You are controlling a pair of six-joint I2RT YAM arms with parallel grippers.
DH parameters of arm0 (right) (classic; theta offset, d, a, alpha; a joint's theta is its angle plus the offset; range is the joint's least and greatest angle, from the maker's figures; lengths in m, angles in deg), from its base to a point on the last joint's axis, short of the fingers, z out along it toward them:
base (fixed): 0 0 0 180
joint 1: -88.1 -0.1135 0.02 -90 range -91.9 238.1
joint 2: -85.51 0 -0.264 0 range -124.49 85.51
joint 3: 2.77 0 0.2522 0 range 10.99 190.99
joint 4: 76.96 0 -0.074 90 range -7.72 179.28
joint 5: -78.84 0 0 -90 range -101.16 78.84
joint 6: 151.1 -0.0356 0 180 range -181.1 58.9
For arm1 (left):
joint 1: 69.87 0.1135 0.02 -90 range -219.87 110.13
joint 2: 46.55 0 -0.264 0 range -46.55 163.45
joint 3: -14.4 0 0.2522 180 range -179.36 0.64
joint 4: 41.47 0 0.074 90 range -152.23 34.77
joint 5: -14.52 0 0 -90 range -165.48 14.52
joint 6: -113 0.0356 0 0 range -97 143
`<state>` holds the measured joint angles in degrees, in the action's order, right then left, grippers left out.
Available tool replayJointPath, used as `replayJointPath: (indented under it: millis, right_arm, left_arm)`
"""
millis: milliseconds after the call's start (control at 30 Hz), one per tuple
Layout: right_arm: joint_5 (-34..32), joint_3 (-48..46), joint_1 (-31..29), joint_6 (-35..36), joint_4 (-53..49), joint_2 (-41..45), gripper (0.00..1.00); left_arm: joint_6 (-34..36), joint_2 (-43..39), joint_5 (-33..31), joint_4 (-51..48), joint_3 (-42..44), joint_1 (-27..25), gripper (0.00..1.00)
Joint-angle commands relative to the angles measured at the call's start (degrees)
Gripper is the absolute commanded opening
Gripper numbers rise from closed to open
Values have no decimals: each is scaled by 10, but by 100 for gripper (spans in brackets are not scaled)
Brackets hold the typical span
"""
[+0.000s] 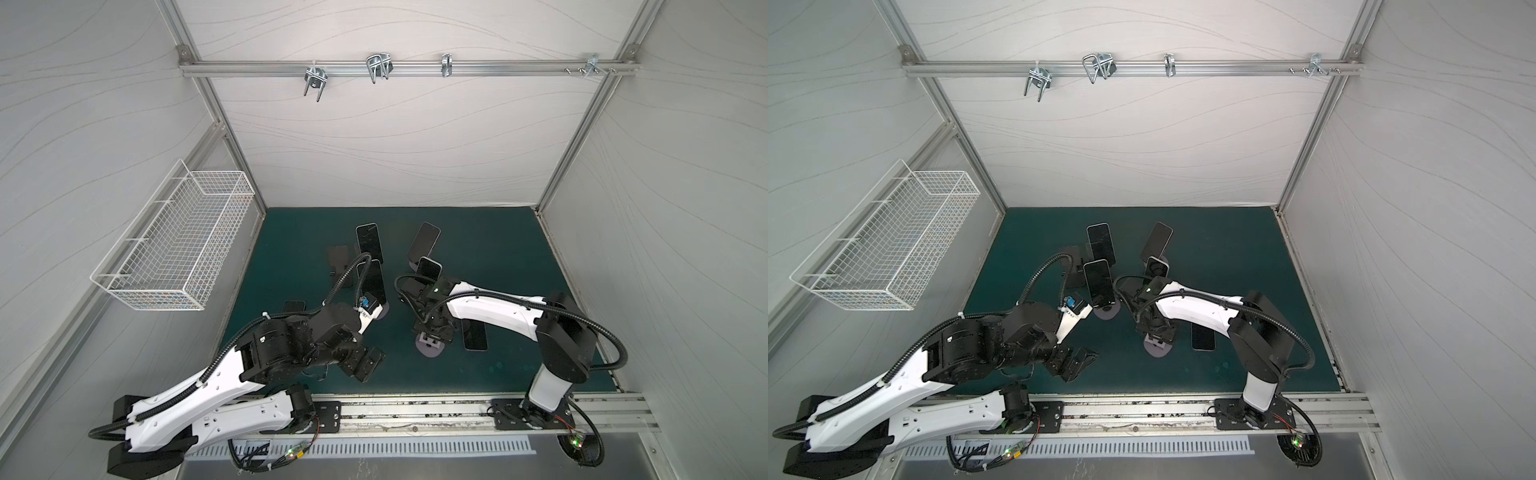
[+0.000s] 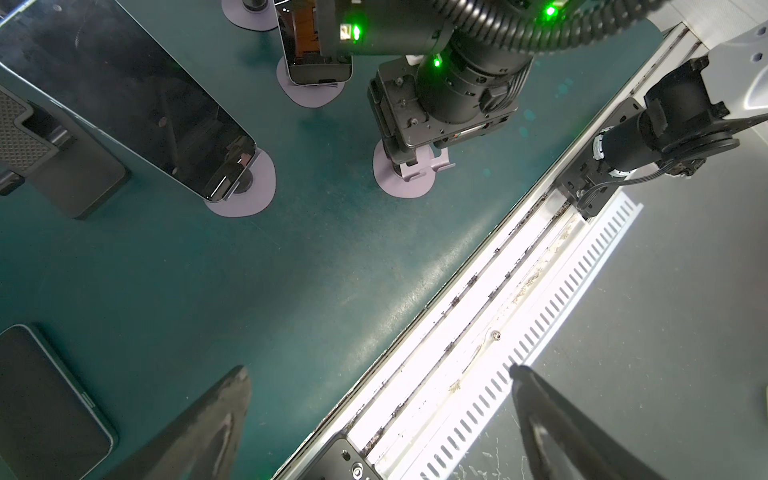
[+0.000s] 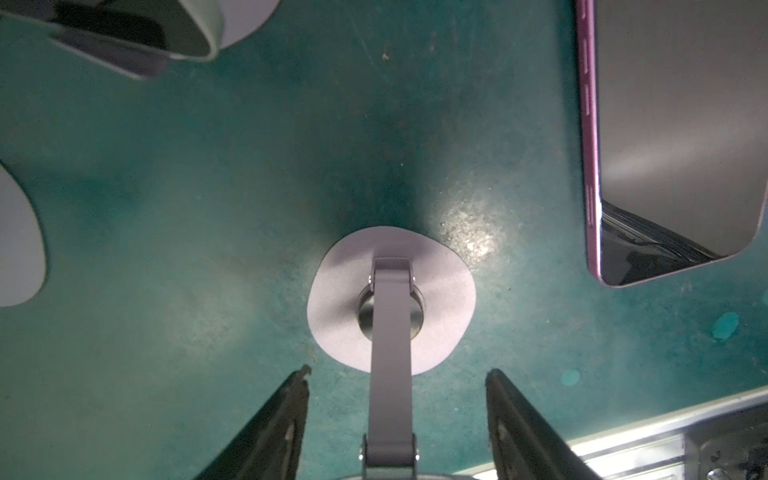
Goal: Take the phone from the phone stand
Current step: 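Close the right gripper on the empty lilac stand's upright arm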
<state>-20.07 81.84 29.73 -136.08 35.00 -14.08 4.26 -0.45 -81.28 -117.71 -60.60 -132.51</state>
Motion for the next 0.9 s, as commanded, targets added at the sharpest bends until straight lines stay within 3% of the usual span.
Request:
replayJointPath:
  millis: [0,867]
  right_arm:
    - [-4,-1,3,-3,-11,4,65]
    - [-5,-9,3,6,-8,25,51]
  left_arm:
    - [-5,-5,-10,10,-5,-1,99]
    - [-9,-8,-14,12,-3,-1,99]
